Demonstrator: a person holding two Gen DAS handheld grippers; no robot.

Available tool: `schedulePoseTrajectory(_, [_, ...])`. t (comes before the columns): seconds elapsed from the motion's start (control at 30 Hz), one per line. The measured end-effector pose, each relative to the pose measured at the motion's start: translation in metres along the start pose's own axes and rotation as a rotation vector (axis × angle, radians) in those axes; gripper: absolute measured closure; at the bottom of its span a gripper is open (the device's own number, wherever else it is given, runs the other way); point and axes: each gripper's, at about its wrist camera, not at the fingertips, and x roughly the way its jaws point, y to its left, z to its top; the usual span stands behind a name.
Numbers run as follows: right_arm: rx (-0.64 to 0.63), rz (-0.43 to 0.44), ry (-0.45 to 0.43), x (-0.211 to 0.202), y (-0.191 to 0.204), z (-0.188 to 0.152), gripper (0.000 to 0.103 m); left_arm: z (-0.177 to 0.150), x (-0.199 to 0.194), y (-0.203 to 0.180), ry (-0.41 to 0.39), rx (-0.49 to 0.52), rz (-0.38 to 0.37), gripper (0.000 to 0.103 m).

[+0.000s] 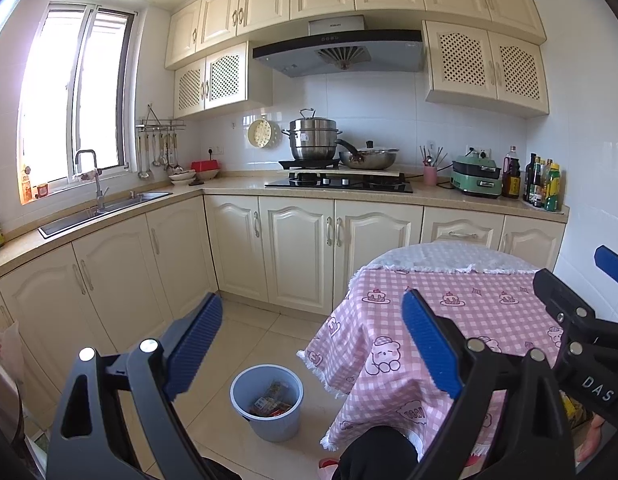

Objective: Collect trash

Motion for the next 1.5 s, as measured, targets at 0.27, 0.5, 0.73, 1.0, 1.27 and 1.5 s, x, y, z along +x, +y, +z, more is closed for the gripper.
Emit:
schedulePoseTrajectory(0.27, [0.0, 0.002, 0.008, 0.0002, -0.0012, -0.0032, 0.009, -0.0021, 0.0022, -0.0018, 0.008, 0.005, 0.001, 0.014])
schedulePoseTrajectory(0.5, [-0.001, 0.003, 0.011, 0.0005, -0.0015, -0.0033, 0.009, -0.003, 0.0028, -0.0024, 0.012, 0.005, 0.002, 0.014])
schedulePoseTrajectory(0.73, [-0.004, 0.003, 0.009, 0.0018, -0.0023, -0.0027, 0.009, -0.0028, 0.0035, -0.0022, 0.013, 0.005, 0.002, 0.014])
schedulePoseTrajectory(1.0, [-0.006, 0.004, 0.01, 0.0026, -0.0016, -0.0023, 0.009, -0.0025, 0.0033, -0.0026, 0.012, 0.006, 0.002, 0.014])
schedulePoseTrajectory(1.27, [-0.008, 0.009, 0.012, 0.0056, -0.0025, -0.0026, 0.009, -0.0034, 0.0045, -0.0026, 0.014, 0.007, 0.003, 0.014])
schedulePoseTrajectory(1.5, [-0.014, 0.013, 0.014, 0.009, -0.0052, -0.0018, 0.009, -0.0051, 0.0059, -0.002, 0.016, 0.012, 0.004, 0.014])
